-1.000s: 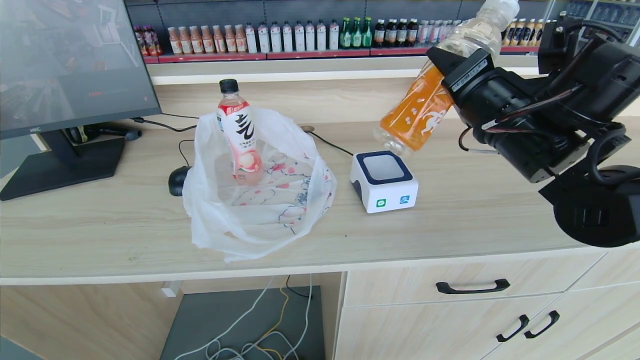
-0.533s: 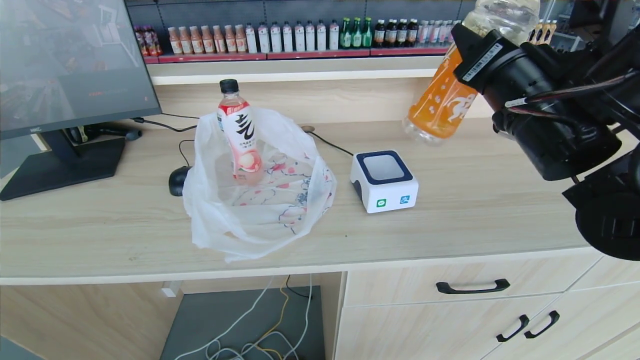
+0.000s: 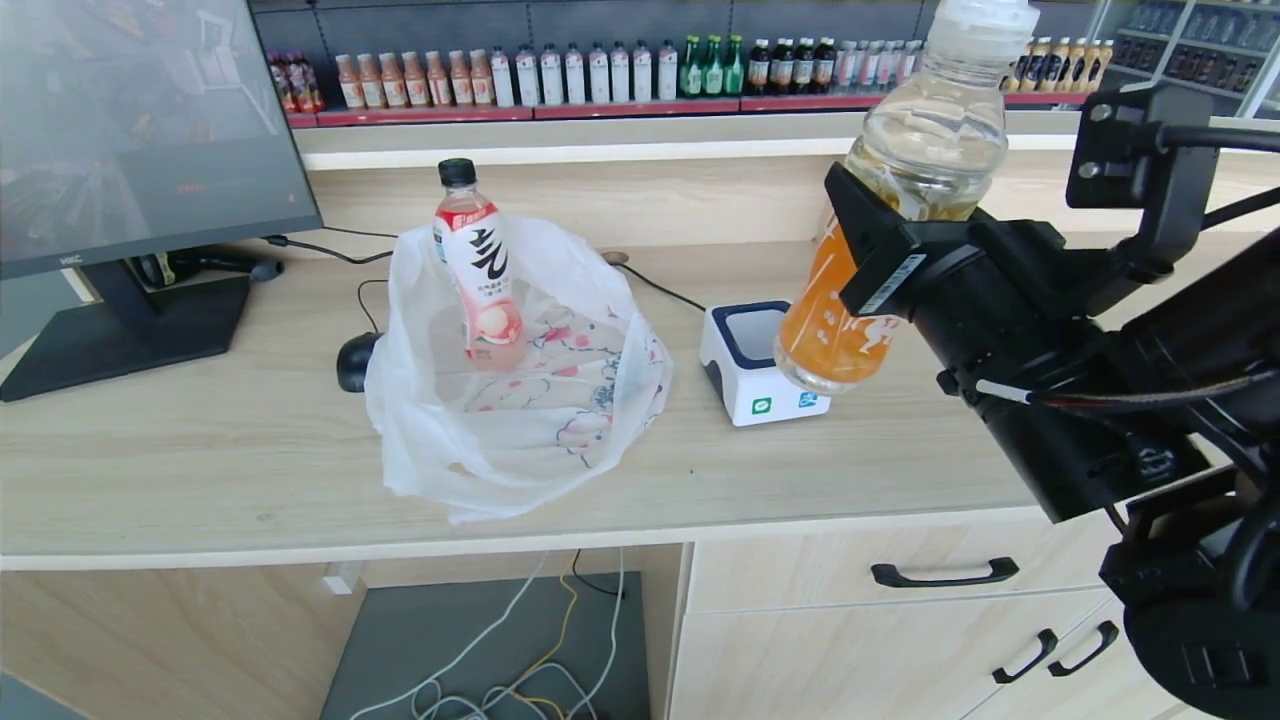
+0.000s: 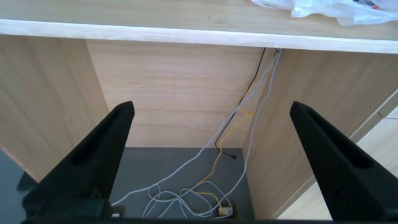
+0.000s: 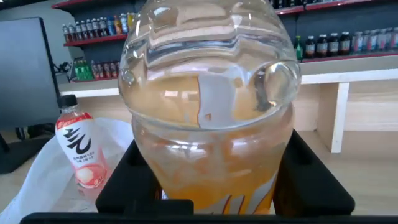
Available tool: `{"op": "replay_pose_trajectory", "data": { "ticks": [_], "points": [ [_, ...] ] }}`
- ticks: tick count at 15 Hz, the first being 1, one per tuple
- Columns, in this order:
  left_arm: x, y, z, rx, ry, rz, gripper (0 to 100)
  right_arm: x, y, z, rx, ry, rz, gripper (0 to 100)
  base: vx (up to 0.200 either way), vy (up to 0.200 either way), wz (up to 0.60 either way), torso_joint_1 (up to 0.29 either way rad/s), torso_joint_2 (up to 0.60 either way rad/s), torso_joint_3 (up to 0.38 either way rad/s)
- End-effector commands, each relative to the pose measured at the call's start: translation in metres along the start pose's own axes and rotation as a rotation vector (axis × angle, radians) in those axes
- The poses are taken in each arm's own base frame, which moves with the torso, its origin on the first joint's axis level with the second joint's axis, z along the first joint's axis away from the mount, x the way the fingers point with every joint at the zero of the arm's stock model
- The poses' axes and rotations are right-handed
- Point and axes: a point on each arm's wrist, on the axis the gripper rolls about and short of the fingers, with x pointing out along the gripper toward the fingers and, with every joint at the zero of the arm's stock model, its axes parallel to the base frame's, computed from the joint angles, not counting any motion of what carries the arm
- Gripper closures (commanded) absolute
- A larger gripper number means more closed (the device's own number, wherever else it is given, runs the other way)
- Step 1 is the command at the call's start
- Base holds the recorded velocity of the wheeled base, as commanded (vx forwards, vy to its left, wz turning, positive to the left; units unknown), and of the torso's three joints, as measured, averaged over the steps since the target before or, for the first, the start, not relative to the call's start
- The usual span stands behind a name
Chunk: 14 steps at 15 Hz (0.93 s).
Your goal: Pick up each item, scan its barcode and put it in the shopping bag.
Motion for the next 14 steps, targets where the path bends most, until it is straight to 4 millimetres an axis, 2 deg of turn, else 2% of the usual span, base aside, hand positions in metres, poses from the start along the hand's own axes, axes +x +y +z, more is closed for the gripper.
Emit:
{"op": "replay_pose_trajectory", "data": {
  "ticks": [1,4,6,8,13,14],
  "points": [
    [0.000,0.000,0.000,0.001,-0.001,0.001,0,0.006,0.001,-0.003,0.000,-0.010,-0.004,100,0.000,0.000,0.00,0.000,0.00,0.000],
    [0.000,0.000,0.000,0.001,-0.001,0.001,0,0.010,0.000,-0.019,-0.016,0.016,0.064,100,0.000,0.000,0.00,0.000,0.00,0.000],
    [0.000,0.000,0.000,0.001,-0.001,0.001,0,0.014,-0.018,-0.025,-0.055,0.018,0.052,100,0.000,0.000,0.00,0.000,0.00,0.000],
    [0.000,0.000,0.000,0.002,-0.001,0.001,0,0.020,-0.030,-0.021,-0.069,-0.011,0.017,100,0.000,0.000,0.00,0.000,0.00,0.000],
    [0.000,0.000,0.000,0.001,-0.001,0.001,0,0.025,-0.029,-0.014,-0.057,-0.046,0.015,100,0.000,0.000,0.00,0.000,0.00,0.000],
    [0.000,0.000,0.000,0.001,-0.001,0.001,0,0.025,-0.028,-0.015,-0.050,-0.046,0.016,100,0.000,0.200,0.00,0.002,0.00,-0.007]
  ]
}}
